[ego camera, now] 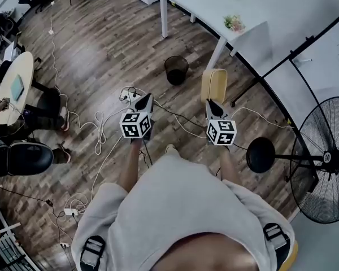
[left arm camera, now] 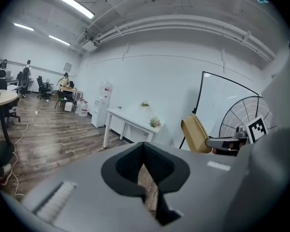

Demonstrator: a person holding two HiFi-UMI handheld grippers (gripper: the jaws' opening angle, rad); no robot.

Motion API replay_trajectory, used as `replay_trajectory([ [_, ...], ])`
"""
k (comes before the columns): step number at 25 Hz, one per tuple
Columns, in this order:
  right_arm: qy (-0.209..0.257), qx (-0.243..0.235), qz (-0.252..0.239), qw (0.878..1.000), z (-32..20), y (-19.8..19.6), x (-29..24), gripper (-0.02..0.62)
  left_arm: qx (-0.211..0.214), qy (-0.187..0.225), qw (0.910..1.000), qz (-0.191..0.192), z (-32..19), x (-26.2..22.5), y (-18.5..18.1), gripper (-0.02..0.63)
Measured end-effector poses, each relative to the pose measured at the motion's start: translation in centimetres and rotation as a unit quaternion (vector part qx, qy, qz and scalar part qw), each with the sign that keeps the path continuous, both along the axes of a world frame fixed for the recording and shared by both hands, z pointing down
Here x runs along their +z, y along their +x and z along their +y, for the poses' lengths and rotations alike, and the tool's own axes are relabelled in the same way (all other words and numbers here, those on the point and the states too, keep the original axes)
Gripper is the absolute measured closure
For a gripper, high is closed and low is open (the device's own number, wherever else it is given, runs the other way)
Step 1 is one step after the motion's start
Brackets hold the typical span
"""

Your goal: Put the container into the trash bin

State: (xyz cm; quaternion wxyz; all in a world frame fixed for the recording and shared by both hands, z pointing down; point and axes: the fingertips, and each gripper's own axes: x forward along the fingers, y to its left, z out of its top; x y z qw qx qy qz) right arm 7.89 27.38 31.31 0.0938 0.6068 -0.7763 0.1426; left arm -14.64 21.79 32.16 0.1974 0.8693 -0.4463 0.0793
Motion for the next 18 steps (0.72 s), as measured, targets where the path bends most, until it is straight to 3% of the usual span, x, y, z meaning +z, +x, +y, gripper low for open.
replay_trajectory([
  [8,0.004,0.016,0.002,1.000,-5.5,0.3,0.0,0.568,0.020,0.005,0.9998,-0.003,-5.8,0.1,0.5,0.595],
  [18,-0.007,0.019,0.003,1.000,-7.4,0.4,0.9,0.568,0.028,0.000,0.9996,-0.006,-8.0,0.7,0.8,0.595],
])
